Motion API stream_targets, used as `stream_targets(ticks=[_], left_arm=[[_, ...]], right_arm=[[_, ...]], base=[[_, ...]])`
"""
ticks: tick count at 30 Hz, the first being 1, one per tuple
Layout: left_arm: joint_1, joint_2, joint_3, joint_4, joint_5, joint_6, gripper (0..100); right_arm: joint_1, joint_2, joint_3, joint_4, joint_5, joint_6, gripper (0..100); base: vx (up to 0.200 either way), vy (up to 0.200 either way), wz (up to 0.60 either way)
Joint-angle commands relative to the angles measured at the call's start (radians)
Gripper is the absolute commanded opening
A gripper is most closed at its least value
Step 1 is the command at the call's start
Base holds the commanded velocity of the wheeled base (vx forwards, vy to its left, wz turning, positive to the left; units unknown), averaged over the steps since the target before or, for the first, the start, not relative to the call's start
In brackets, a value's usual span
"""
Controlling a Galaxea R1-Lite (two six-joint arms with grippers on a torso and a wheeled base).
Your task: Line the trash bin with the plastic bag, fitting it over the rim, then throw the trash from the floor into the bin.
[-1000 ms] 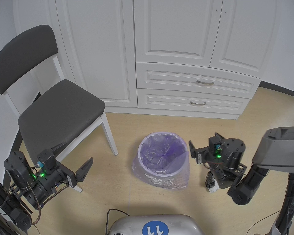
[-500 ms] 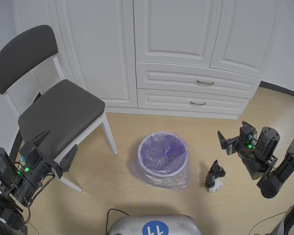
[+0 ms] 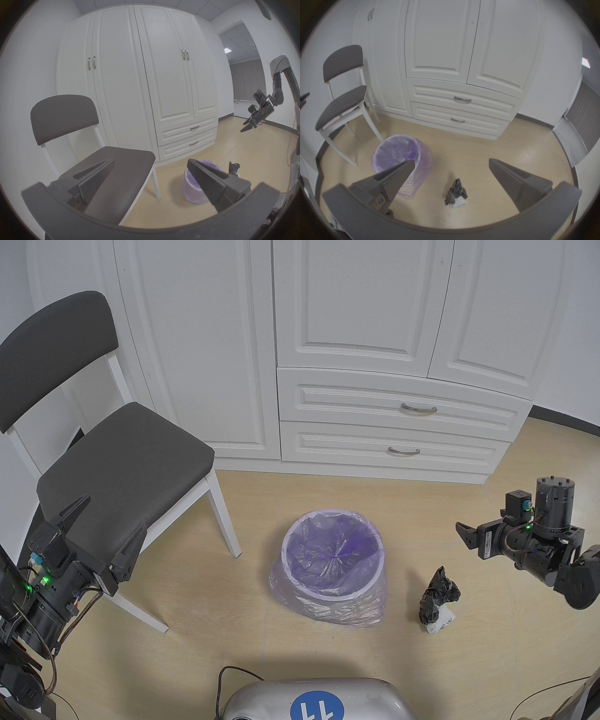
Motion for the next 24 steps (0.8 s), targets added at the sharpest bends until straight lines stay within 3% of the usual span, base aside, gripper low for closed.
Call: stream_targets(ticks=[1, 3, 7, 10, 15, 24], left_arm=[[0.005, -0.031, 0.004, -0.001, 0.000, -0.001, 100], [0.005, -0.036, 0.008, -0.001, 0.000, -0.001, 100], [0.005, -0.036, 0.009, -0.001, 0.000, 0.001, 100], [0.005, -0.036, 0.011, -0.001, 0.000, 0.001, 100], [0.005, -0.036, 0.011, -0.001, 0.000, -0.001, 100], [0.005, -0.033, 0.015, 0.001, 0.003, -0.002, 100]], right_arm=[[0.002, -0.344, -0.133, 0.359, 0.106, 0.112, 100], [0.041, -0.493, -0.163, 0.549, 0.184, 0.113, 100], [0.049, -0.588, -0.214, 0.739, 0.261, 0.113, 100], [0.029, -0.551, -0.217, 0.719, 0.270, 0.130, 100], [-0.049, -0.413, -0.179, 0.543, 0.270, 0.173, 100], [-0.164, -0.014, -0.257, 0.548, 0.270, 0.168, 100]], base=[[0.000, 0.000, 0.00], [0.000, 0.000, 0.00], [0.000, 0.000, 0.00], [0.000, 0.000, 0.00], [0.000, 0.000, 0.00], [0.000, 0.000, 0.00]])
